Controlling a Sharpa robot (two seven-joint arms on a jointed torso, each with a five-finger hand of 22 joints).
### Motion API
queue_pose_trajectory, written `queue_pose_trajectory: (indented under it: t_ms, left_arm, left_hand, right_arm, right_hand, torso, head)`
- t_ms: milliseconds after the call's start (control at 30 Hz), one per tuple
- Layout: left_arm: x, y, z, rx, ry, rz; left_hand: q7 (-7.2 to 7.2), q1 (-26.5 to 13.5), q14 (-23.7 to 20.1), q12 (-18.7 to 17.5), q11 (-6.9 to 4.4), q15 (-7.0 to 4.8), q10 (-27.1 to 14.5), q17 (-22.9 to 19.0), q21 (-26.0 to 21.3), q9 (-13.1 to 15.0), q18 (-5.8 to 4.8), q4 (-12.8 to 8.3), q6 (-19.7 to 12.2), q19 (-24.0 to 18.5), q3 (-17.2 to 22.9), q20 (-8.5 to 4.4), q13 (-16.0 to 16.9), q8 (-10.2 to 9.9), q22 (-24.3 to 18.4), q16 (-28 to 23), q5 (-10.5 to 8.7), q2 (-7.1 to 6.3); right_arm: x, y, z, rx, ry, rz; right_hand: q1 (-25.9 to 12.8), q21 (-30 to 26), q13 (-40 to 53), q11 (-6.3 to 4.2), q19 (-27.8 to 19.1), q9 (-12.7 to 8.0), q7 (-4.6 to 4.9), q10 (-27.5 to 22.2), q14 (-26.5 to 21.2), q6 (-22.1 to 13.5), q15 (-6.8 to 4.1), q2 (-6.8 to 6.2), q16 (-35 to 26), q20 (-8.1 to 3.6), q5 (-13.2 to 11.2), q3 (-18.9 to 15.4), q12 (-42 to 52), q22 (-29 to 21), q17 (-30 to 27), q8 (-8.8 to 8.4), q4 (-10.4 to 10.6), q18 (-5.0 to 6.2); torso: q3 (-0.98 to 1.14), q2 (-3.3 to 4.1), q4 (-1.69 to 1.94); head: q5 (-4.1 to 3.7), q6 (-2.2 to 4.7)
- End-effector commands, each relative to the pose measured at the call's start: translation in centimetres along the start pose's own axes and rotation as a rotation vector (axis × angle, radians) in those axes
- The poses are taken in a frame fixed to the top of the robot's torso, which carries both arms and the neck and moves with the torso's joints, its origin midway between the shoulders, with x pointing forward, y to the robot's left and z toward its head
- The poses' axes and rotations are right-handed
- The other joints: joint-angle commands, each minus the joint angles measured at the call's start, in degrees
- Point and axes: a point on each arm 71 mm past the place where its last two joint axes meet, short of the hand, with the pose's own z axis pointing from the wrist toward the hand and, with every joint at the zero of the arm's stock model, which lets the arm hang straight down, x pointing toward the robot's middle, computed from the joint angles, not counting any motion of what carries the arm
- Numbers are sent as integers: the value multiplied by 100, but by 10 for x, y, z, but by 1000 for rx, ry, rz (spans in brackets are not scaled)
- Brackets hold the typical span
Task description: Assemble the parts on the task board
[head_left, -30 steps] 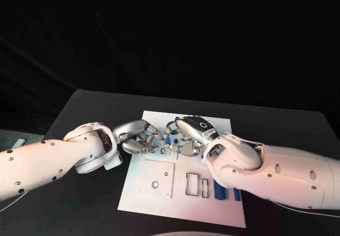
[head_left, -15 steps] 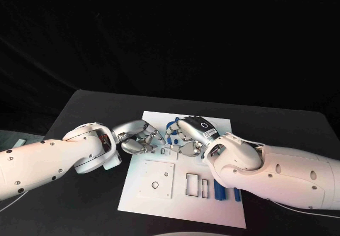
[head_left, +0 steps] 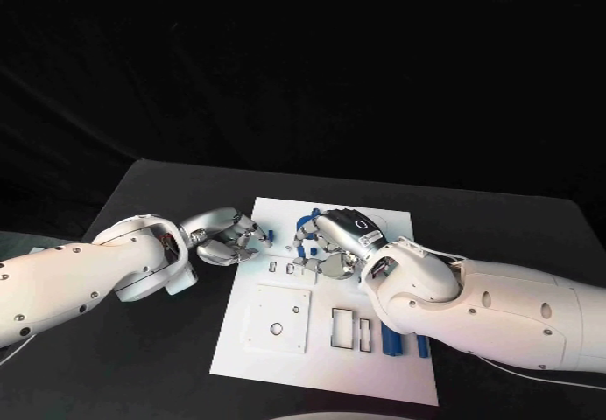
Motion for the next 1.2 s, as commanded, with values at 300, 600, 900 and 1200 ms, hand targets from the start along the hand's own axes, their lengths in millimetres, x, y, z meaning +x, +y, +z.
queue_pose_trajectory:
  t_ms: [300, 600, 900, 1200]
  left_arm:
    - [-16, 5, -6, -21, -94, -179]
    - [-21, 4, -8, -15, -143, -273]
    - [-21, 3, -7, -10, -146, -296]
    - [-20, 3, -7, -11, -139, -299]
  left_hand:
    - [28, -33, 249, -47, 56, -2, -52, 581, 28, 10, -92, 5, 64, -25, 27, -27, -122, -17, -32, 26, 6, -81]
    - [43, -64, 248, -82, 76, 16, -86, 579, 19, 7, -88, 14, 55, -47, 21, -12, -175, -34, -60, 25, 0, -102]
    - [43, -64, 248, -82, 76, 16, -86, 579, 19, 7, -88, 14, 55, -47, 21, -12, -175, -34, -60, 25, 0, -102]
    - [46, -71, 248, -90, 81, 22, -93, 579, 19, 7, -88, 14, 53, -49, 19, -6, -187, -39, -59, 25, -2, -108]
  right_arm:
    - [24, -3, 1, 4, 36, 2]
    - [36, -4, 2, 10, 43, 0]
    - [44, -3, 4, 12, 38, 0]
    - [46, -3, 4, 15, 31, -4]
  right_hand:
    - [75, 25, 1298, -37, 266, 8, -20, 449, 608, 25, -35, 17, 32, -46, 21, 19, 5, 1134, 1506, 30, -32, -111]
    - [80, 15, 1295, -38, 260, 8, -20, 447, 608, 25, -36, 16, 32, -47, 21, 24, 1, 1128, 1506, 31, -37, -108]
    - [86, 10, 1296, -39, 258, 8, -21, 447, 608, 25, -37, 15, 32, -48, 21, 30, 1, 1125, 1506, 32, -42, -107]
    - [88, 12, 1298, -39, 259, 7, -20, 449, 608, 25, -37, 12, 32, -48, 20, 31, 3, 1126, 1506, 32, -45, -108]
  torso:
    - [-6, 5, 6]
    - [-4, 5, 1]
    - [3, 2, 4]
    - [4, 4, 2]
  head:
    - [28, -46]
    - [37, -55]
    - [50, -64]
    - [49, -70]
